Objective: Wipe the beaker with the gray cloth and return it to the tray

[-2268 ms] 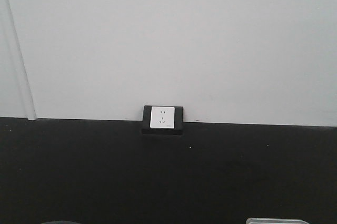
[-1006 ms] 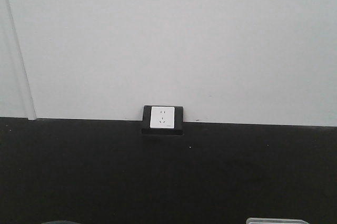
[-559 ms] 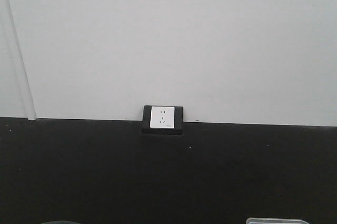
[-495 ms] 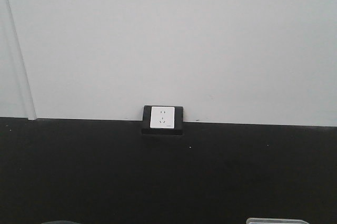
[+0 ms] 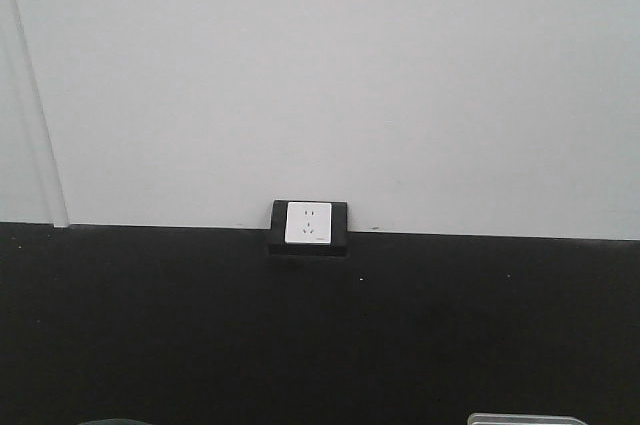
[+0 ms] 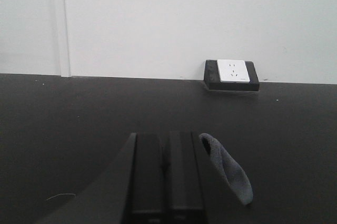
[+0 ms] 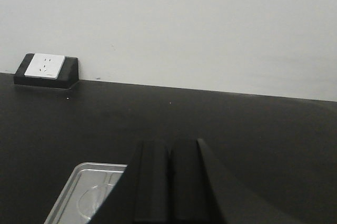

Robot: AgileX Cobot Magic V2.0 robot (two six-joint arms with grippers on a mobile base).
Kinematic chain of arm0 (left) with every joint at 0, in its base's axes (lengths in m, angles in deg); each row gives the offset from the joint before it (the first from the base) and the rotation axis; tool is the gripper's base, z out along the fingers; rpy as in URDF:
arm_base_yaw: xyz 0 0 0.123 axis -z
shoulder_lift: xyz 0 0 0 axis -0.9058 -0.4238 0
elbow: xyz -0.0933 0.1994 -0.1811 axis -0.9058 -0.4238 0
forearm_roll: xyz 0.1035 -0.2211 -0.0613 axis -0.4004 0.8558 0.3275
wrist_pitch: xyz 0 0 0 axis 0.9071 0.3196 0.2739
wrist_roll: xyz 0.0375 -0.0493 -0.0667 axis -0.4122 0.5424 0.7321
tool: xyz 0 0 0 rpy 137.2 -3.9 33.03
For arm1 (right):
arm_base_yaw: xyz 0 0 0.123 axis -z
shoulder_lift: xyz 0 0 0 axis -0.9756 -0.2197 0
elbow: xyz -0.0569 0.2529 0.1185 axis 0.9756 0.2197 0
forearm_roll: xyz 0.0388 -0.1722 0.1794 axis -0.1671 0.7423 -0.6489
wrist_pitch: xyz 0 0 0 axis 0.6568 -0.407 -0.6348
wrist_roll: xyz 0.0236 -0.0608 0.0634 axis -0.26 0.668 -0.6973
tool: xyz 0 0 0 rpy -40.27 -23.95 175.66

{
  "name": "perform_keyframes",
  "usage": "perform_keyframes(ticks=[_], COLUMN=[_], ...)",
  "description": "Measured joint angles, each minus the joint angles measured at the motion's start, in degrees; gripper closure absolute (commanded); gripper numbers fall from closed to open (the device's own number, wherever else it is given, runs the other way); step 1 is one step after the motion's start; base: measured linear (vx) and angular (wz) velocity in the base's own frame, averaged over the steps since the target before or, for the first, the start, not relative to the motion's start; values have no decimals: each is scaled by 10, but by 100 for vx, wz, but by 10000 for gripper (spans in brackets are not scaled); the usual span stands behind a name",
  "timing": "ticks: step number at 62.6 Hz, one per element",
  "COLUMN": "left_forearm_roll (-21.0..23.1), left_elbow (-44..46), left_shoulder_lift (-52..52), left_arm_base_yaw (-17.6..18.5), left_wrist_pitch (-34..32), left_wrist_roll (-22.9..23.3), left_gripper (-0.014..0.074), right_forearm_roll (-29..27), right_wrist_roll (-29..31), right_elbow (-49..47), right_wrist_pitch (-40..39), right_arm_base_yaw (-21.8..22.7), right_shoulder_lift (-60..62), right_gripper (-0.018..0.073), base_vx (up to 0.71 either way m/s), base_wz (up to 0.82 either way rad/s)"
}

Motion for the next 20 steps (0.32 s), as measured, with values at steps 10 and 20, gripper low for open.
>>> perform_keyframes(ticks=[10, 20], left_forearm_roll=[0, 0], left_elbow=[0, 0], left_shoulder_lift=[0, 0], left_arm_base_yaw=[0, 0], left_wrist_pitch=[0, 0], left_wrist_roll=[0, 0], left_gripper=[603, 603], right_forearm_roll=[0, 0], right_wrist_roll=[0, 0], right_elbow=[0, 0], right_wrist_pitch=[0, 0], right_arm_base_yaw=[0, 0], right_shoulder_lift=[0, 0], right_gripper=[570, 570], base_vx=[0, 0], base_wz=[0, 0])
